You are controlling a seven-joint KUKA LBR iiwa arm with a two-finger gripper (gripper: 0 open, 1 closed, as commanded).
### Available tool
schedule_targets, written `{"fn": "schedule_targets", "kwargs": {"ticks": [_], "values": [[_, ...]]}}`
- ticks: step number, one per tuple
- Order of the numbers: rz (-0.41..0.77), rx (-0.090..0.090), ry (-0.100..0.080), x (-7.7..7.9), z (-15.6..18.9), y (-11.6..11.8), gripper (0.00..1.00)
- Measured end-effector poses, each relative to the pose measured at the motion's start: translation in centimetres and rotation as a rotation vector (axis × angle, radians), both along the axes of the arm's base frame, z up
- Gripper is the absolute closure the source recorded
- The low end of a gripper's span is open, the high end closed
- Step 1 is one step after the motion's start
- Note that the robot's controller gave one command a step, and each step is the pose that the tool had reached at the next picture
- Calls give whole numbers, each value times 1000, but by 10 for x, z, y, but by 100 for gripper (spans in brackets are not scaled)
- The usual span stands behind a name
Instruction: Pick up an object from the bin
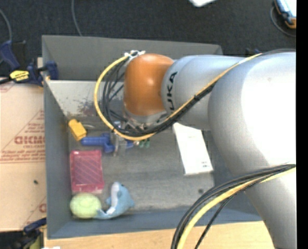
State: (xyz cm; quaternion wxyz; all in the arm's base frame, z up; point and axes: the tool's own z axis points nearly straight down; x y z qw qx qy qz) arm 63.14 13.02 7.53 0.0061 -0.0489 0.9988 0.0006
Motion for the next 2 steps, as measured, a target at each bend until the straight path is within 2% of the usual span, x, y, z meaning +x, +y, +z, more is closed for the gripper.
{"fn": "schedule_targets", "kwargs": {"ticks": [2], "values": [[-1, 0, 3, -1, 17, 0, 100]]}}
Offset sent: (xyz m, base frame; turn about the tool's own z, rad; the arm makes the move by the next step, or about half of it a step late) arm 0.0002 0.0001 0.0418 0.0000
